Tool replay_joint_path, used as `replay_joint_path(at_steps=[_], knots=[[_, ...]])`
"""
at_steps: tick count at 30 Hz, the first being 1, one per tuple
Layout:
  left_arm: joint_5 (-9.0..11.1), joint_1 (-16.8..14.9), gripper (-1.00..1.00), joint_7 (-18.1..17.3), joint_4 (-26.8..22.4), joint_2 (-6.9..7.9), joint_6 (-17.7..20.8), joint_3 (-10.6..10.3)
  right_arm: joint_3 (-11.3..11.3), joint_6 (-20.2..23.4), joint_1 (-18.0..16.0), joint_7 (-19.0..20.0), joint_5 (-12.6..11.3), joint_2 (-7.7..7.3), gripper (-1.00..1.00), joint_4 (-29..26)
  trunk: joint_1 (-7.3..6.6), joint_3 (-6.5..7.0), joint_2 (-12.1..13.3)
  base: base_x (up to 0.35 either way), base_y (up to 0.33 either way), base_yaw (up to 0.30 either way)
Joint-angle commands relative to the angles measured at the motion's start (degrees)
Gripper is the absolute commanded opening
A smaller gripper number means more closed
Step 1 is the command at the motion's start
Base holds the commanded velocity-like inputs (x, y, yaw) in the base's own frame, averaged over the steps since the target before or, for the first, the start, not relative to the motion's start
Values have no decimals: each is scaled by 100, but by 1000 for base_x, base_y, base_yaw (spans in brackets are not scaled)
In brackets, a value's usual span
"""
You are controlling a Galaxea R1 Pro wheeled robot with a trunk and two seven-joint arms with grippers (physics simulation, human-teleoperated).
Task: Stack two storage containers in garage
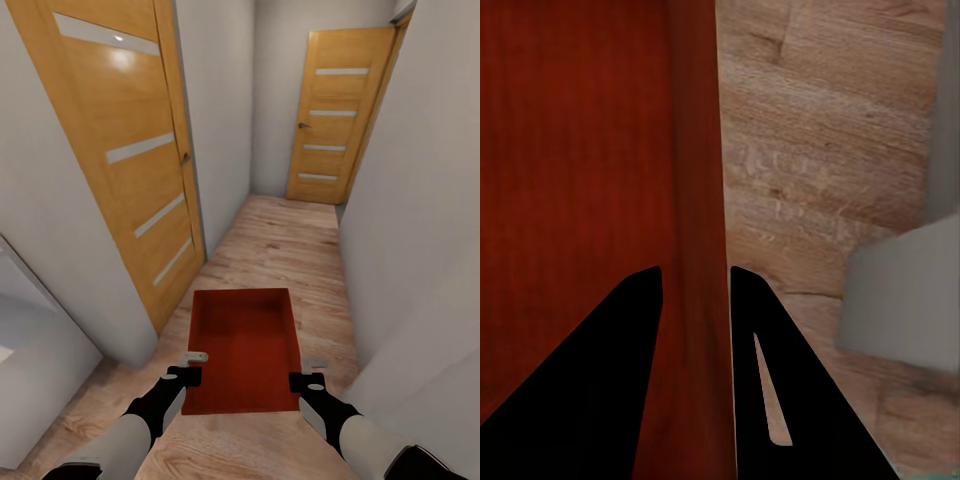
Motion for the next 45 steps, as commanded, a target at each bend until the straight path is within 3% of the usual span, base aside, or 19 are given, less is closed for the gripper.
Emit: replay_joint_path(at_steps=[1,28,45], knots=[[10,3,-100,45,38,-18,34,-108,-50,-19,-10,-56,80,3,-100,-8,4,-5,-5,323,0,0],[10,3,-100,45,30,-18,36,-108,-57,-21,-10,-56,80,3,-100,-8,4,-5,-5,323,0,-2],[10,3,-100,45,30,-18,36,-108,-59,-21,-10,-56,80,3,-100,-8,4,-5,-5,323,0,-246]])
